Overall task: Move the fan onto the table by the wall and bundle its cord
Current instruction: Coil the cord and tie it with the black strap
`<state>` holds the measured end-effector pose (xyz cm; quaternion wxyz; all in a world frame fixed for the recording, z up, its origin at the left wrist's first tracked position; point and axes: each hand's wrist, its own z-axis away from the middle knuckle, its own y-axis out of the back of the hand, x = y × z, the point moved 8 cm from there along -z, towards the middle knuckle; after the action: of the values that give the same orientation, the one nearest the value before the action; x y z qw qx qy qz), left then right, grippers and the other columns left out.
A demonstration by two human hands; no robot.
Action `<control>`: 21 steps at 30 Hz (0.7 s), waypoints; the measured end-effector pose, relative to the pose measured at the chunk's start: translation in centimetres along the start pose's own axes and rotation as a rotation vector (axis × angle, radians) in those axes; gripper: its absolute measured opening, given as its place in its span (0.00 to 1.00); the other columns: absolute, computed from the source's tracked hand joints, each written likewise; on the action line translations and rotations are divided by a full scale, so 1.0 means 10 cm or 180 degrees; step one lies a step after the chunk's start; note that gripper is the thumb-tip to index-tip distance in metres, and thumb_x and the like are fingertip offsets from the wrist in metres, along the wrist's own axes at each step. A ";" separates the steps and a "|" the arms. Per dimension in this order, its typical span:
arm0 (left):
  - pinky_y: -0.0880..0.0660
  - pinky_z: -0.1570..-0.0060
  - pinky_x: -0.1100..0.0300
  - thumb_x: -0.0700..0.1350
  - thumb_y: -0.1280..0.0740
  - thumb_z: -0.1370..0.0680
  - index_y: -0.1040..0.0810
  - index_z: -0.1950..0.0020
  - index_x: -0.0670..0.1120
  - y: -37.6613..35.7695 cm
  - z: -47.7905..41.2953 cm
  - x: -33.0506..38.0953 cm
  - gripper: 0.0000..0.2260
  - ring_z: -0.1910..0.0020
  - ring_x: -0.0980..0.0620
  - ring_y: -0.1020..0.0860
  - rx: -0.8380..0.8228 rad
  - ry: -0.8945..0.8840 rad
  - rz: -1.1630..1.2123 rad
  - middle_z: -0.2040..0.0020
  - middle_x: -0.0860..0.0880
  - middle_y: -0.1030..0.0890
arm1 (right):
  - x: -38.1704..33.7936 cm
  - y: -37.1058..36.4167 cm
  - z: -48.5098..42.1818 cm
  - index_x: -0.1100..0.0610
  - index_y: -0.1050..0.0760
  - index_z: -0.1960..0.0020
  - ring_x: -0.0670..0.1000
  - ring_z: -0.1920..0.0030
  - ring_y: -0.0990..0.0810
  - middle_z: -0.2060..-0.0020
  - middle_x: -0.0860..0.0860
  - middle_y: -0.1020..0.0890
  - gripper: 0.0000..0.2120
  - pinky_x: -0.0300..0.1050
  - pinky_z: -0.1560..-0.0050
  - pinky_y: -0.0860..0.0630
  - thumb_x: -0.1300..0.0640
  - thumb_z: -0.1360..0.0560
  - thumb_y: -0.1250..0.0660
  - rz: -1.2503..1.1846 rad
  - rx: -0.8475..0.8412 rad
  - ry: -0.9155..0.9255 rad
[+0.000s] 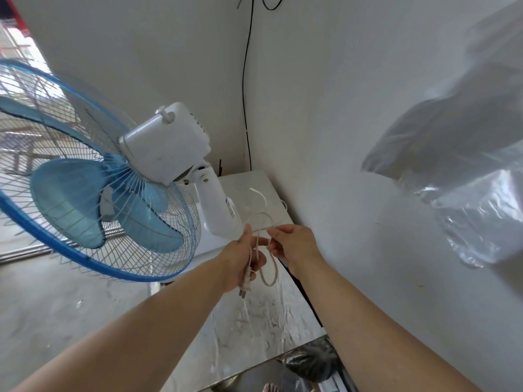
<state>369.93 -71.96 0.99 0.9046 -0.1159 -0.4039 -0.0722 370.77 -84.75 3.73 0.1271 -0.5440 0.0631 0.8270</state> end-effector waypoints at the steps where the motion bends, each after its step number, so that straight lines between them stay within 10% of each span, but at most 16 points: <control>1: 0.36 0.70 0.61 0.62 0.53 0.20 0.22 0.46 0.46 0.03 0.00 0.00 0.27 0.71 0.52 0.31 0.0012 -0.0053 0.0006 0.69 0.47 0.23 | 0.00 0.00 -0.01 0.60 0.22 0.59 0.48 0.78 0.23 0.79 0.52 0.21 0.03 0.38 0.74 0.25 0.65 0.27 0.30 -0.0030 -0.0001 -0.0012; 6: 0.35 0.64 0.58 0.59 0.43 0.21 0.21 0.45 0.45 0.08 0.02 -0.01 0.20 0.63 0.51 0.26 -0.0229 0.0070 -0.0035 0.65 0.48 0.21 | 0.02 -0.04 -0.03 0.60 0.22 0.61 0.48 0.77 0.24 0.75 0.53 0.20 0.05 0.38 0.75 0.27 0.65 0.30 0.27 0.0159 -0.0167 0.0006; 12: 0.32 0.58 0.55 0.75 0.46 0.32 0.22 0.47 0.43 0.13 0.05 -0.02 0.38 0.62 0.46 0.23 -0.0692 0.0578 0.0811 0.64 0.46 0.25 | -0.07 -0.08 -0.05 0.55 0.22 0.60 0.46 0.80 0.27 0.80 0.48 0.23 0.05 0.38 0.76 0.29 0.63 0.29 0.29 0.1008 -0.0428 0.0324; 21: 0.28 0.56 0.54 0.51 0.43 0.21 0.23 0.43 0.40 0.18 0.06 0.06 0.17 0.64 0.46 0.25 -0.0345 0.0366 0.0698 0.66 0.46 0.26 | -0.11 -0.03 -0.09 0.56 0.21 0.58 0.45 0.78 0.26 0.80 0.48 0.22 0.02 0.37 0.74 0.27 0.62 0.28 0.30 0.0889 -0.0346 0.0371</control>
<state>370.31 -70.11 1.51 0.9211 -0.2037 -0.3318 -0.0010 372.01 -84.83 4.38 -0.0226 -0.5830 0.1005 0.8059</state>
